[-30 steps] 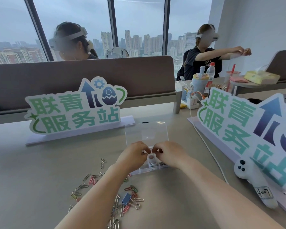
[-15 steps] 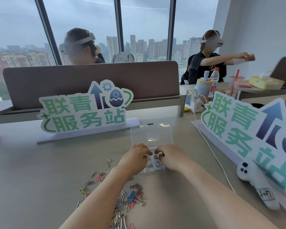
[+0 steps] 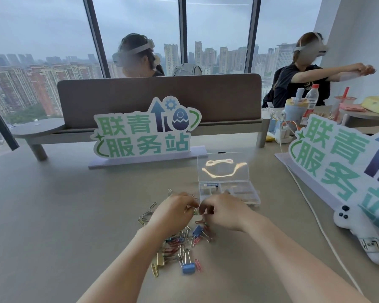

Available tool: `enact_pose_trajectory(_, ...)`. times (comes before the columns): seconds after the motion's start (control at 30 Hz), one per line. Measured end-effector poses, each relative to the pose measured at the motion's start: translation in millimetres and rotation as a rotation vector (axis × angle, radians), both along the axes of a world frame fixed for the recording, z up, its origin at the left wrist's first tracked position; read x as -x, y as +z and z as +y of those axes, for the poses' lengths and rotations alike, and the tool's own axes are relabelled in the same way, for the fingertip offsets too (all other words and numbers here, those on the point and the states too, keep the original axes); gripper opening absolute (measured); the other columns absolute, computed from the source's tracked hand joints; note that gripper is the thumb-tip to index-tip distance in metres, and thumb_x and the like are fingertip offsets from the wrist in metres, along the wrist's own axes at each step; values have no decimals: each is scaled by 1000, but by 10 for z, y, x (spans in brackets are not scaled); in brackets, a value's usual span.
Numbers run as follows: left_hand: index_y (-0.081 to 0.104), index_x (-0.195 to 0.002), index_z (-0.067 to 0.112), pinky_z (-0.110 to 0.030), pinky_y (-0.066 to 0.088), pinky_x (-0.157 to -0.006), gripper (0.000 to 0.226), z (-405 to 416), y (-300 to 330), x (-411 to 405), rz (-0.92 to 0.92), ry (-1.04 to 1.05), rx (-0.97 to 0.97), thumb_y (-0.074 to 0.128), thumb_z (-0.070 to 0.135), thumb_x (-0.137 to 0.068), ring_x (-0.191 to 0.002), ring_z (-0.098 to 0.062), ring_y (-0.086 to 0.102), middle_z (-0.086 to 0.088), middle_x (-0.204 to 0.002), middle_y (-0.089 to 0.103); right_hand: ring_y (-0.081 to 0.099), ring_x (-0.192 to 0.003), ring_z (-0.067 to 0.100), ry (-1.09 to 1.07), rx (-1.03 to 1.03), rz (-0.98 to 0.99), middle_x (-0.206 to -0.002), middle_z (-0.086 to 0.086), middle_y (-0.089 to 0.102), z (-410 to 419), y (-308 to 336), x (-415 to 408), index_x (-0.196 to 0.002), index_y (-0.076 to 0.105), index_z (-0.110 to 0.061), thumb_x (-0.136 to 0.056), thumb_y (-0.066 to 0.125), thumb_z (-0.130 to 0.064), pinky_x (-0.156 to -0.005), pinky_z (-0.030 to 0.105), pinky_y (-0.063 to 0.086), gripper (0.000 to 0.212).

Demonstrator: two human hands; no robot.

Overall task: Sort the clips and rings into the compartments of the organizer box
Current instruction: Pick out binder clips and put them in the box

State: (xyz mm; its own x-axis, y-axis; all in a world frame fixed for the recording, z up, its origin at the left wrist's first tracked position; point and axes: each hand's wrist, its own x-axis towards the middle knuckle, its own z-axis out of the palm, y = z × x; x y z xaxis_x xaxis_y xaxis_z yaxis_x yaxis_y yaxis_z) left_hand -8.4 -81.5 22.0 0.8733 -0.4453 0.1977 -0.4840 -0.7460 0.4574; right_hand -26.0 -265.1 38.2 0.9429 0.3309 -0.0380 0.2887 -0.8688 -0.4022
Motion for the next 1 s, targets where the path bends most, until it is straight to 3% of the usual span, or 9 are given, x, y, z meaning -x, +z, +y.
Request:
enact_pose_trajectory(0.1,70,-101,28,-26,49,-78,23,119,-42,173,-16,18,30,55,18,-86,-87,-7,56,17,-91,56,60,-86,12,39,22,38,-91,-11,64,78,-15,59,-103,66,-32,-83,60,-36,-79,32,50,21)
enact_pose_trajectory(0.3,67,-86,30,-28,50,-72,12,253,-123,432,-31,12,21,58,28,-79,-76,-3,52,17,-79,53,57,-93,11,83,91,13,-107,-7,62,183,-51,174,-111,66,-27,-84,61,-42,-69,26,42,31)
enact_pose_trajectory(0.5,64,-83,32,-23,40,-63,11,261,-147,678,-21,22,-1,61,39,-76,-70,-2,47,14,-73,49,58,-99,15,59,111,-51,-110,-7,61,266,-152,200,-105,66,-30,-83,64,-43,-77,29,44,26)
enact_pose_trajectory(0.6,61,-82,30,-20,33,-63,16,247,-125,783,-32,14,-55,65,43,-74,-74,-2,44,14,-72,46,59,-97,18,42,113,-45,-106,-5,61,299,-191,191,-99,67,-30,-80,64,-41,-84,35,50,23)
enact_pose_trajectory(0.77,57,-83,27,-26,38,-66,34,212,-116,932,-107,47,-190,62,58,-70,-86,-8,52,14,-73,44,60,-91,18,34,100,-40,-101,-3,60,334,-224,206,-95,68,-27,-78,62,-39,-83,39,52,22)
enact_pose_trajectory(1.0,56,-85,23,-28,41,-67,33,159,-161,1007,-131,67,-260,55,53,-72,-85,-17,57,7,-87,62,59,-90,17,27,65,-60,-98,-4,60,305,-240,224,-90,66,-26,-78,61,-35,-80,38,52,16)
